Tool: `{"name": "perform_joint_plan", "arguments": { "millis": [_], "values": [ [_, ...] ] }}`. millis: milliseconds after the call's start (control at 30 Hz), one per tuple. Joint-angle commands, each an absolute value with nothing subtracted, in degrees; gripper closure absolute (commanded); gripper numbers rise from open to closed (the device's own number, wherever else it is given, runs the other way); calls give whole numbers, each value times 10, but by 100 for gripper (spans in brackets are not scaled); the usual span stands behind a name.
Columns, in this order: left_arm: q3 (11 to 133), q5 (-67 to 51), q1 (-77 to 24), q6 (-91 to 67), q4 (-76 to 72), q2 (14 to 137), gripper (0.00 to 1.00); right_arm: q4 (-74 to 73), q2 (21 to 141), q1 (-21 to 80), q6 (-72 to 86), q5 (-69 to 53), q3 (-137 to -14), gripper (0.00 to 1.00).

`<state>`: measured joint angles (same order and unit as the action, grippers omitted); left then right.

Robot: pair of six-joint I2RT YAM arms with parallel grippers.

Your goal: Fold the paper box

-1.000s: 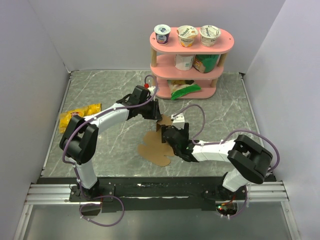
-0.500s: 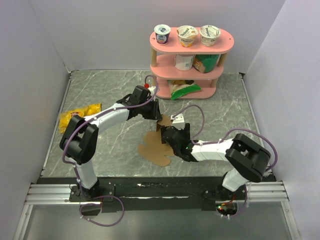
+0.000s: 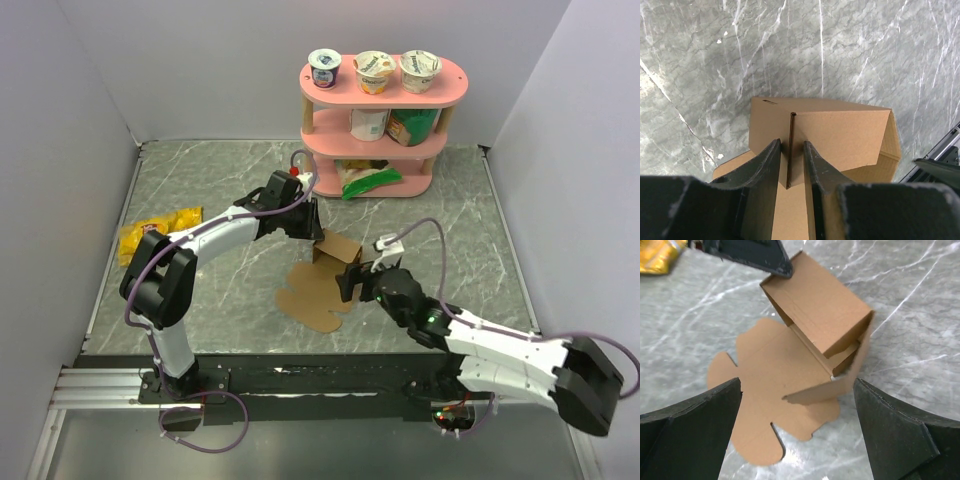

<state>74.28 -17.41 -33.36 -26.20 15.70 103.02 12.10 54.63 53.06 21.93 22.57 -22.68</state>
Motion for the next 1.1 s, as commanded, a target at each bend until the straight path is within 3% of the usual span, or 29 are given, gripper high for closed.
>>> {"name": "perform_joint_plan", "arguments": {
  "millis": [0,100,167,300,500,767,1067],
  "values": [
    [746,-154,-342,-245,208,1055,70,40,489,484,220,178,-207,0],
    [745,-151,-342,-244,208,1053,70,22,469,439,236,144,-186,4],
    [745,-150,-342,-243,209,1053,70,11,486,414,252,110,-189,10],
    [747,-150,-342,-243,209,1055,70,-25,559,410,271,122,-228,12],
    [748,-154,-341,-243,211,1060,70,82,622,410,210,106,-225,7],
    [747,-156,-341,-243,209,1062,70,228,729,413,135,96,-261,8],
    [750,-165,-341,-244,210,1066,70,294,807,431,134,172,-280,13]
  ]
}}
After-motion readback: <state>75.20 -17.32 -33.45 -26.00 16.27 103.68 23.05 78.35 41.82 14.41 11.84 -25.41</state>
